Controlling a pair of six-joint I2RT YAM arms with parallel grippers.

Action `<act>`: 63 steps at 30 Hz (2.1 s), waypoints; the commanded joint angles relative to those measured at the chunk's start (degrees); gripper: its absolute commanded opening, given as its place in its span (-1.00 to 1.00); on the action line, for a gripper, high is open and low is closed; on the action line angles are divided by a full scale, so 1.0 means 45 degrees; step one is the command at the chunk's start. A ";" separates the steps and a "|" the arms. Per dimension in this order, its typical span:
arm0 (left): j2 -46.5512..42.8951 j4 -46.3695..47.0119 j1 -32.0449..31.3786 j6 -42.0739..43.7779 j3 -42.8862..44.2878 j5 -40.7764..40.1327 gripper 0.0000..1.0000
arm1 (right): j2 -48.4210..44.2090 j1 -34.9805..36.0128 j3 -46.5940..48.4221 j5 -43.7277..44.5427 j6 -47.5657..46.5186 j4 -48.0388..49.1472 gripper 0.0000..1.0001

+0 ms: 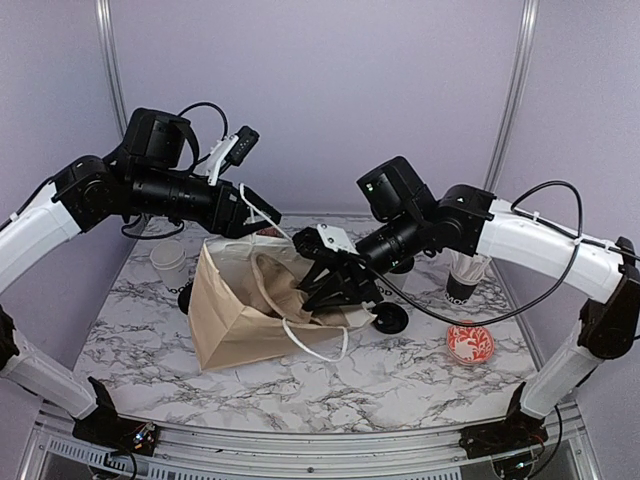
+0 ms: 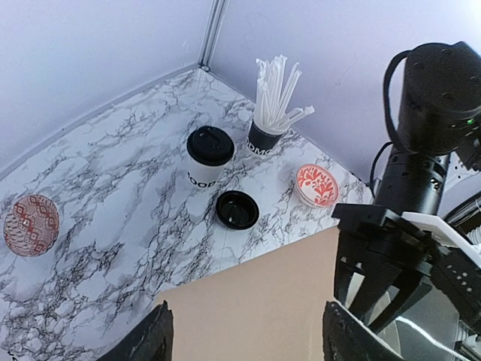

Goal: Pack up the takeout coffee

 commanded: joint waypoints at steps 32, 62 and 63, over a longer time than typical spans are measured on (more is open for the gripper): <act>0.2551 0.2776 0.0015 -0.3380 -0.0922 0.2519 0.11 | 0.0863 0.0111 0.1578 0.4505 0.0389 -0.2699 -0.69; 0.2672 0.1926 0.0015 -0.3775 -0.0800 0.0898 0.28 | 0.2865 0.0543 0.2687 0.5262 0.0213 -0.4652 -0.60; 0.2690 0.1924 0.0008 -0.3775 -0.0790 0.0883 0.28 | 0.2900 0.0609 0.2627 0.5361 0.0248 -0.4623 -0.59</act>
